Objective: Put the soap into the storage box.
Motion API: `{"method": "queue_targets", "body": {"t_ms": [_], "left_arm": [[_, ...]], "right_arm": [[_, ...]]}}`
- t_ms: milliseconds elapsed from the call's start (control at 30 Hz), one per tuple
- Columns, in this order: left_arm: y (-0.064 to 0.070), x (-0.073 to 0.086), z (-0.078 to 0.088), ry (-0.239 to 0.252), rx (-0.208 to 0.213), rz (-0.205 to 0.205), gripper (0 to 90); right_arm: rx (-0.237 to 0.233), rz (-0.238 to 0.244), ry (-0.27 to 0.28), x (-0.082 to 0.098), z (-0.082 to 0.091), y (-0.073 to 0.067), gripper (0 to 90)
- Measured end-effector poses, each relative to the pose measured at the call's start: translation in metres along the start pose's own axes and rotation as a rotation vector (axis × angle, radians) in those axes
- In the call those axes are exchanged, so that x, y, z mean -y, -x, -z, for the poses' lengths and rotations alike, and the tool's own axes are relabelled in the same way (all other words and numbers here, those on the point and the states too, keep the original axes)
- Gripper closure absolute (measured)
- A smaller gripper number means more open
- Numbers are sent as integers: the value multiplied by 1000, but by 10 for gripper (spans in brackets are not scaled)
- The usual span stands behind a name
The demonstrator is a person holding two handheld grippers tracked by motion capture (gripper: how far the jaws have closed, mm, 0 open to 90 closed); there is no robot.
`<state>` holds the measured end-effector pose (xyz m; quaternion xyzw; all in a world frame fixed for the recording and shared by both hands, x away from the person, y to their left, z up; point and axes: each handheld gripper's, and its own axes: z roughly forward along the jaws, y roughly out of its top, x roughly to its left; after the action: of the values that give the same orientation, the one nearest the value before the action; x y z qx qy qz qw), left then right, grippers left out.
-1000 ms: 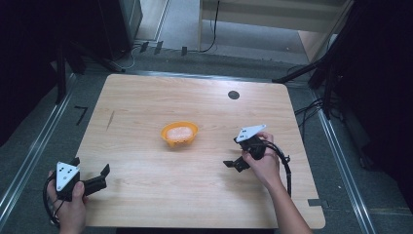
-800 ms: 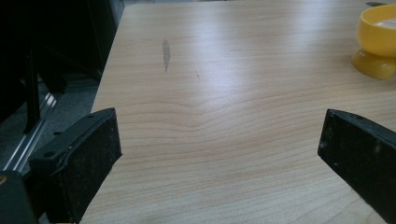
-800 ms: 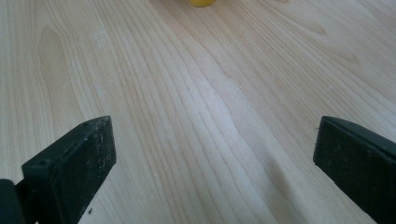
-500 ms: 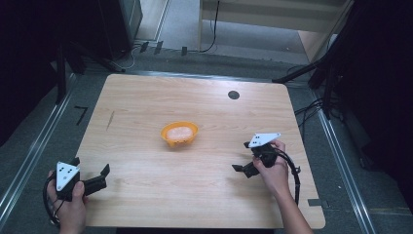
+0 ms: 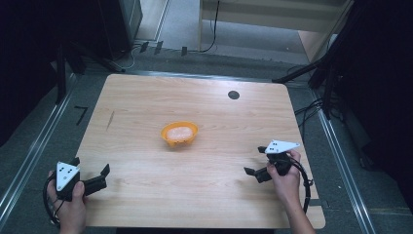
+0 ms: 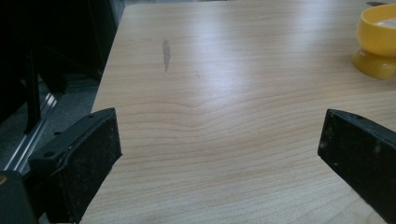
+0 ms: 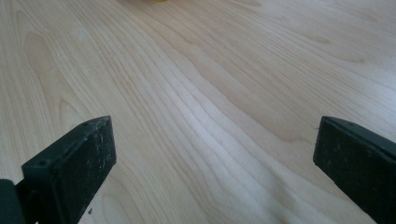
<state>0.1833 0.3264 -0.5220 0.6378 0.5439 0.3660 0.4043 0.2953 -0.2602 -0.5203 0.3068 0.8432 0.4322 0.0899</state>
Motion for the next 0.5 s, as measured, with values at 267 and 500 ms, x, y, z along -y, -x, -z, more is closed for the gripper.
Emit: {"method": "queue_targets", "body": {"t_ms": [267, 500], "left_arm": [[1, 0, 0, -1, -2, -6, 0], [1, 0, 0, -3, -6, -9, 0]], "right_arm": [[39, -52, 40, 19, 16, 1, 0], [72, -72, 48, 38, 29, 2, 0]]}}
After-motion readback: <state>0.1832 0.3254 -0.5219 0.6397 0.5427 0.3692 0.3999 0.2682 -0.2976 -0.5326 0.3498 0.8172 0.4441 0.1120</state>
